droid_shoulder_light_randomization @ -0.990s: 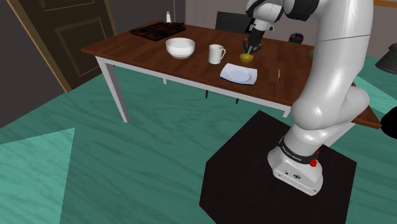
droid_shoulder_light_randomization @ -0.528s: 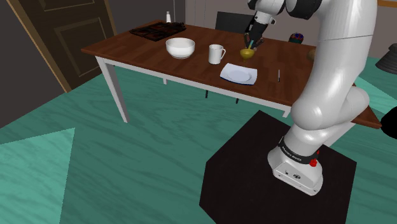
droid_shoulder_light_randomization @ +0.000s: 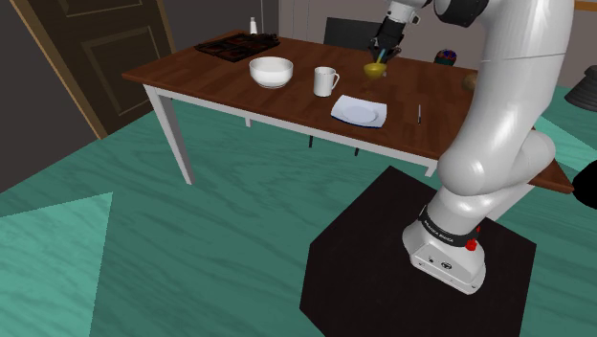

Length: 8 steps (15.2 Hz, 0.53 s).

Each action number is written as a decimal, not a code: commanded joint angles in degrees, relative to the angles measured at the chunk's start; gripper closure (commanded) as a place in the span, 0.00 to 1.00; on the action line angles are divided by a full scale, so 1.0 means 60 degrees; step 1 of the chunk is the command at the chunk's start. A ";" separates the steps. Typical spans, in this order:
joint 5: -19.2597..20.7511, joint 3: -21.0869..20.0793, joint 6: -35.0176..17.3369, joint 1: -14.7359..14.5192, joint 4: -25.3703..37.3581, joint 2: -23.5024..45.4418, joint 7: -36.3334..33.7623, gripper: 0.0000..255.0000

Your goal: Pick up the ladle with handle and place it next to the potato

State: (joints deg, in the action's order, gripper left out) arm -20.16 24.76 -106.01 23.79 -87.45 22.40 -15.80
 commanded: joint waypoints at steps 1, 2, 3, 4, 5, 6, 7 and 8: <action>0.0031 0.0012 0.0217 0.0012 0.0193 -0.0030 -0.0057 1.00; 0.0046 0.0019 0.0333 0.0019 0.0298 -0.0046 -0.0084 1.00; 0.0060 0.0025 0.0451 0.0028 0.0406 -0.0060 -0.0112 1.00; 0.0073 0.0031 0.0570 0.0037 0.0518 -0.0072 -0.0139 1.00; 0.0084 0.0037 0.0690 0.0048 0.0633 -0.0081 -0.0166 1.00; 0.0086 0.0037 0.0702 0.0048 0.0643 -0.0083 -0.0169 1.00; 0.0106 0.0103 0.0693 0.0152 0.0503 -0.0180 0.0018 1.00; 0.0125 0.0169 0.0690 0.0259 0.0376 -0.0268 0.0206 1.00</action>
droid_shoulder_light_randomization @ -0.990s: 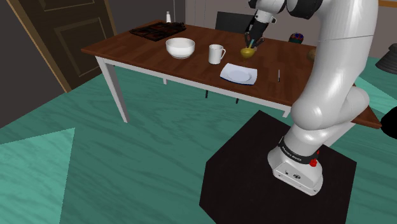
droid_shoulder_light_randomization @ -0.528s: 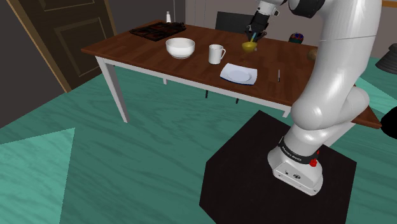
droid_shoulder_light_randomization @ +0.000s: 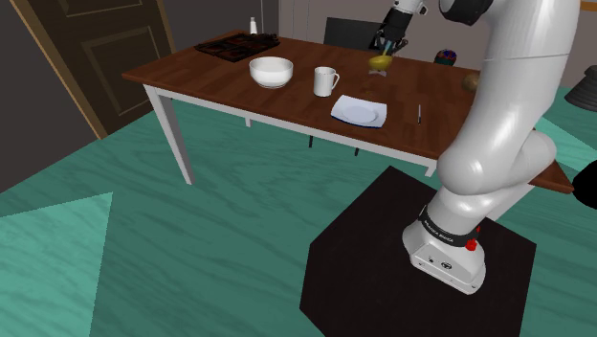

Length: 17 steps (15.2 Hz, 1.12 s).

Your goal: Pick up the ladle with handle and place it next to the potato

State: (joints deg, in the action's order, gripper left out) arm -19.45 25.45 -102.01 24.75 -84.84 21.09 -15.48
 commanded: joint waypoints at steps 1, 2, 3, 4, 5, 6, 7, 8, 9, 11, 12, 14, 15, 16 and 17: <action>0.0025 0.0120 0.0026 0.0209 -0.0171 -0.0128 0.0343 1.00; 0.0040 0.0188 0.0033 0.0323 -0.0270 -0.0197 0.0533 1.00; 0.0053 0.0254 0.0045 0.0441 -0.0356 -0.0256 0.0725 1.00; 0.0063 0.0322 0.0062 0.0561 -0.0428 -0.0306 0.0918 1.00; 0.0071 0.0389 0.0083 0.0687 -0.0486 -0.0346 0.1112 1.00; 0.0076 0.0457 0.0109 0.0814 -0.0532 -0.0377 0.1308 1.00; 0.0078 0.0525 0.0140 0.0944 -0.0564 -0.0397 0.1506 1.00; 0.0077 0.0593 0.0175 0.1078 -0.0584 -0.0409 0.1705 1.00; 0.0072 0.0661 0.0214 0.1215 -0.0590 -0.0410 0.1905 1.00; 0.0055 0.0791 0.0306 0.1504 -0.0565 -0.0384 0.2310 1.00; 0.0040 0.0855 0.0358 0.1654 -0.0533 -0.0356 0.2514 1.00; 0.0000 0.0978 0.0476 0.1968 -0.0430 -0.0270 0.2924 1.00; -0.0026 0.1039 0.0541 0.2130 -0.0358 -0.0212 0.3130 1.00; -0.0057 0.1098 0.0611 0.2297 -0.0273 -0.0144 0.3337 1.00; -0.0090 0.1152 0.0686 0.2471 -0.0175 -0.0067 0.3543 1.00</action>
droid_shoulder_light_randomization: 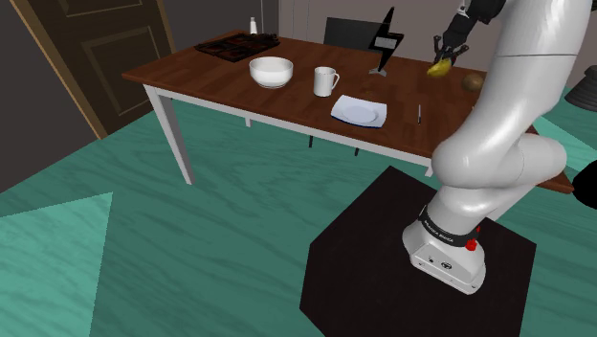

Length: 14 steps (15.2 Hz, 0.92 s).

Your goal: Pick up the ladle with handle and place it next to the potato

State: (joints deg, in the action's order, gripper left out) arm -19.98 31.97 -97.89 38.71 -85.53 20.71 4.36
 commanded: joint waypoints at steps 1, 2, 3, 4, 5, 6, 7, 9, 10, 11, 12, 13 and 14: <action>-0.0039 0.0117 0.0078 0.0324 0.0052 0.0083 0.0442 1.00; -0.0080 0.0166 0.0162 0.0509 0.0178 0.0181 0.0647 1.00; -0.0126 0.0213 0.0251 0.0699 0.0319 0.0289 0.0852 1.00; -0.0176 0.0257 0.0346 0.0894 0.0476 0.0407 0.1056 1.00; -0.0229 0.0295 0.0445 0.1098 0.0647 0.0534 0.1257 1.00; -0.0288 0.0333 0.0551 0.1306 0.0835 0.0673 0.1456 1.00; -0.0348 0.0364 0.0662 0.1524 0.1040 0.0821 0.1652 1.00; -0.0482 0.0415 0.0903 0.1979 0.1504 0.1150 0.2034 1.00; -0.0554 0.0432 0.1034 0.2221 0.1766 0.1331 0.2218 1.00; -0.0629 0.0444 0.1173 0.2470 0.2050 0.1523 0.2397 1.00; -0.0707 0.0449 0.1321 0.2731 0.2357 0.1727 0.2568 1.00; -0.0788 0.0447 0.1477 0.3003 0.2692 0.1943 0.2732 1.00; -0.0872 0.0439 0.1645 0.3287 0.3056 0.2174 0.2888 1.00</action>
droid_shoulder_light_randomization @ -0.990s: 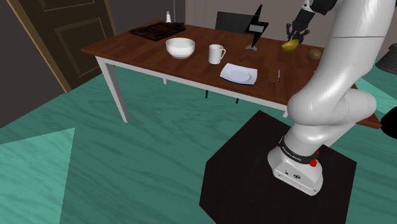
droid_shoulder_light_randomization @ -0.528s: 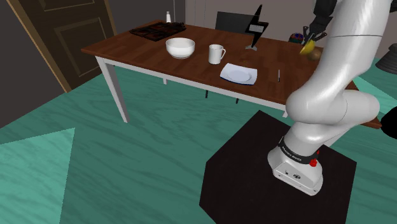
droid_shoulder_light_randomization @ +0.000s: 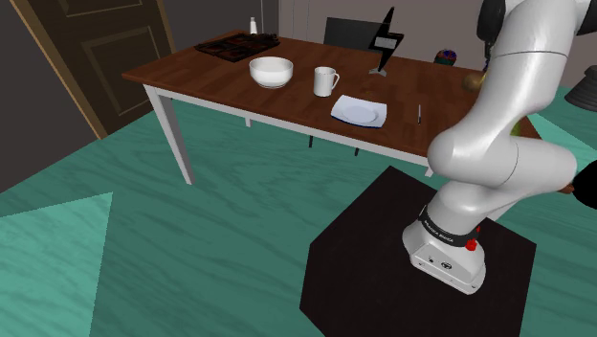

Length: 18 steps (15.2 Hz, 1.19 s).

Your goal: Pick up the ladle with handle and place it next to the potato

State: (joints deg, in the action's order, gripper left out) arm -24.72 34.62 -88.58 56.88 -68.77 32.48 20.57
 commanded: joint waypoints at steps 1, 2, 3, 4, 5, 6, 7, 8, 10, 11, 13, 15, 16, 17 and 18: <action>-0.0173 -0.0017 0.0272 0.0555 0.0662 0.0460 0.0333 1.00; -0.0324 -0.0052 0.0585 0.1049 0.1371 0.0887 0.0539 1.00; -0.0310 -0.0056 0.0442 0.1005 0.1194 0.0862 0.0567 1.00; -0.0304 -0.0052 0.0303 0.0959 0.1025 0.0843 0.0598 1.00; -0.0300 -0.0049 0.0167 0.0915 0.0863 0.0828 0.0628 1.00; -0.0298 -0.0047 0.0034 0.0875 0.0708 0.0817 0.0657 1.00; -0.0299 -0.0046 -0.0096 0.0837 0.0559 0.0810 0.0686 1.00; -0.0301 -0.0046 -0.0225 0.0802 0.0416 0.0806 0.0715 1.00; -0.0311 -0.0049 -0.0474 0.0740 0.0148 0.0808 0.0771 1.00; -0.0319 -0.0052 -0.0596 0.0711 0.0022 0.0813 0.0799 1.00; -0.0338 -0.0060 -0.0833 0.0662 -0.0217 0.0832 0.0853 1.00; -0.0362 -0.0073 -0.1064 0.0619 -0.0437 0.0861 0.0908 1.00; -0.0376 -0.0080 -0.1177 0.0601 -0.0541 0.0879 0.0934 1.00; -0.0392 -0.0089 -0.1288 0.0584 -0.0641 0.0900 0.0961 1.00; -0.0408 -0.0098 -0.1397 0.0569 -0.0737 0.0923 0.0988 1.00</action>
State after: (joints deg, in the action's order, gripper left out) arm -27.10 34.07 -96.30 60.46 -72.54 37.99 26.38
